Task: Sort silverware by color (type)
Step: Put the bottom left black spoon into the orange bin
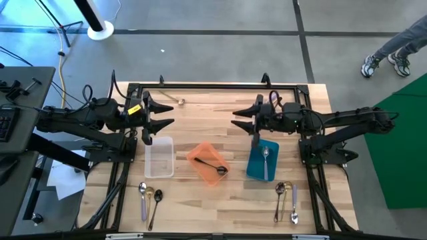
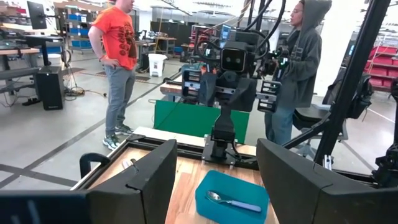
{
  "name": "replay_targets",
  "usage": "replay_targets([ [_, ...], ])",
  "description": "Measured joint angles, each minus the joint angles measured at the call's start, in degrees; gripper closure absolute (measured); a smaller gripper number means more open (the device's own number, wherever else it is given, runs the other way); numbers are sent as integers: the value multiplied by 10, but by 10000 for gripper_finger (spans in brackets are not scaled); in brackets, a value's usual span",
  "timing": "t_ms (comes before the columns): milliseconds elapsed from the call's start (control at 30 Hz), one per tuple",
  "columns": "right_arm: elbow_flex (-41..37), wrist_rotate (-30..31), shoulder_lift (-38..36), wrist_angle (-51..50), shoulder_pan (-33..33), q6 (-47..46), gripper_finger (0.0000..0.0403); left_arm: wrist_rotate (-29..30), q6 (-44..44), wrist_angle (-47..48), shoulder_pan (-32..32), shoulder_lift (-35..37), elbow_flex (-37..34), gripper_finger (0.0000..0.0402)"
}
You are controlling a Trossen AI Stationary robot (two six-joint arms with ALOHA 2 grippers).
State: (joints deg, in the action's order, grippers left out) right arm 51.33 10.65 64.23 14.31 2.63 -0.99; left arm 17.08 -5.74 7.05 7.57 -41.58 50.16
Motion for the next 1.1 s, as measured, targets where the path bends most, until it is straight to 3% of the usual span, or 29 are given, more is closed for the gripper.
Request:
replay_targets([
  [500,0,1,0,0,0,0,265,1,1,0,0,0,0,190],
  [633,0,1,0,0,0,0,265,-29,-76,7,1,-5,8,191],
  [767,0,1,0,0,0,-3,265,-69,-172,129,30,-34,49,196],
  [900,0,1,0,-2,0,-5,265,-93,-309,281,89,-75,84,199],
  [1100,0,1,0,-13,0,-5,265,-162,-560,399,213,-135,87,199],
])
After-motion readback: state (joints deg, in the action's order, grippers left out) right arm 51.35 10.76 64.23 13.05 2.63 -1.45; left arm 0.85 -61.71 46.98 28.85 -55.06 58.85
